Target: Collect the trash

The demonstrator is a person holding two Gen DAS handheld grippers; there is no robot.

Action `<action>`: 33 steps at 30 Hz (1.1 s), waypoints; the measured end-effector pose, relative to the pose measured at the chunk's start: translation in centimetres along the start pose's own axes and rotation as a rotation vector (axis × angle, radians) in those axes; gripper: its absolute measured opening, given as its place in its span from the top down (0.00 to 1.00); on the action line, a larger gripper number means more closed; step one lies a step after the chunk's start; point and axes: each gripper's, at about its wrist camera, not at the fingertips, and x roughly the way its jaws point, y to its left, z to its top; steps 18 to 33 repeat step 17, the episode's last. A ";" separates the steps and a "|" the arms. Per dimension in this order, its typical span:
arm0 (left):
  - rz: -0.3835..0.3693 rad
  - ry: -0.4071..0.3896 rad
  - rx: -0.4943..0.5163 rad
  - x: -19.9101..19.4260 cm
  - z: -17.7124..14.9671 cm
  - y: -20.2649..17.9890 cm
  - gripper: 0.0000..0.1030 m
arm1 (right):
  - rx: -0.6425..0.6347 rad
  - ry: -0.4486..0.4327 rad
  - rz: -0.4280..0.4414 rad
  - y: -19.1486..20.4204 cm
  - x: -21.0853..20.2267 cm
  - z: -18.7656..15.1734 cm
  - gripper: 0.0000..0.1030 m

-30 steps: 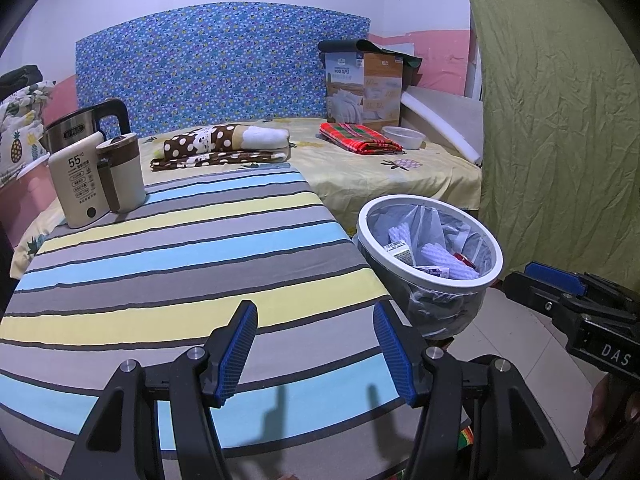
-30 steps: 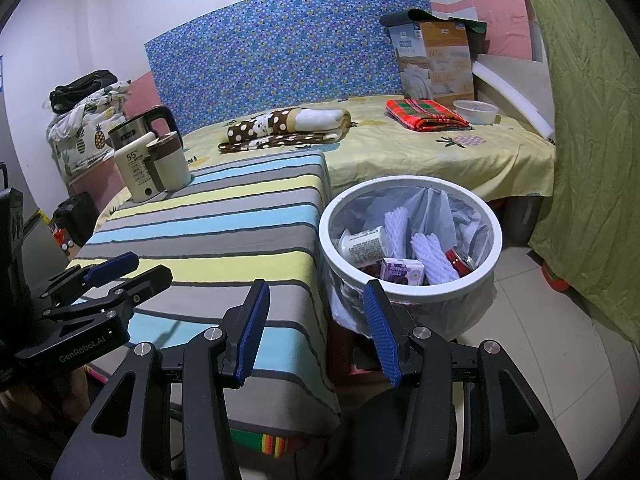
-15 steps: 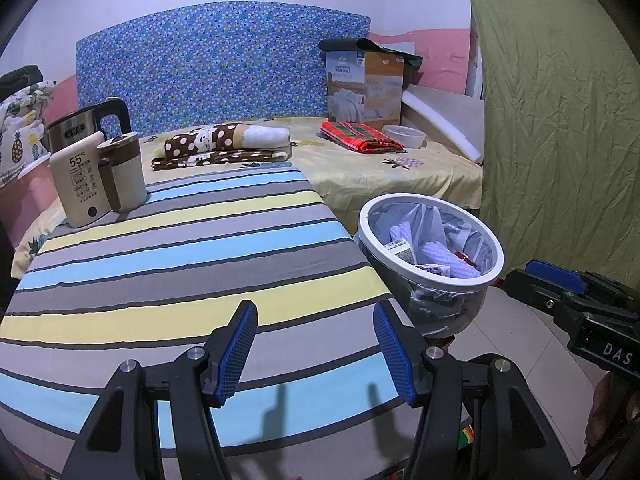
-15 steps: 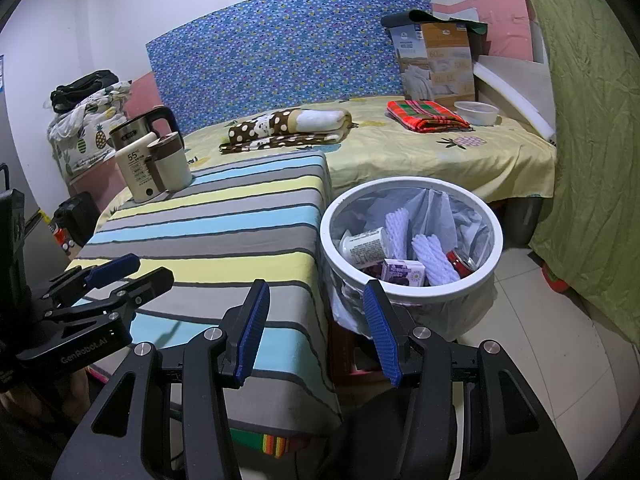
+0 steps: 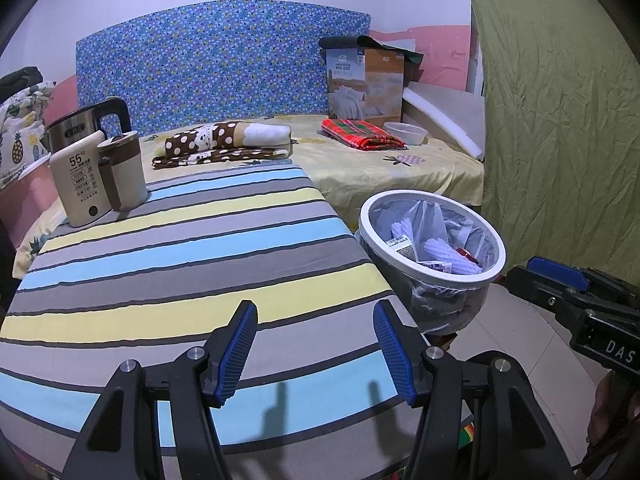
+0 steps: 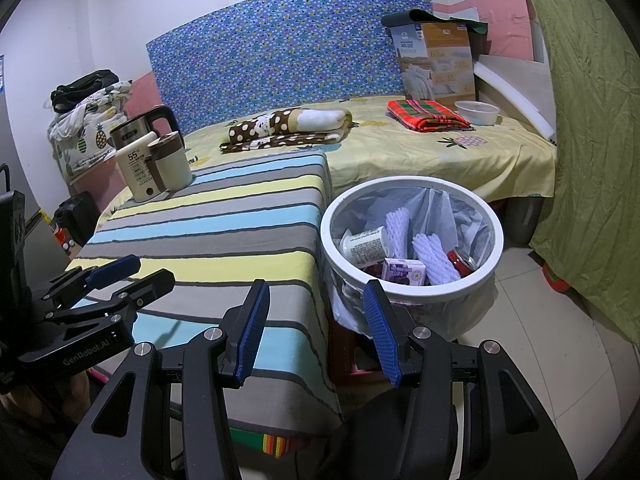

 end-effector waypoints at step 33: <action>-0.004 -0.009 -0.014 0.1 -0.2 0.3 0.42 | -0.004 0.000 0.004 0.7 0.1 -0.2 0.51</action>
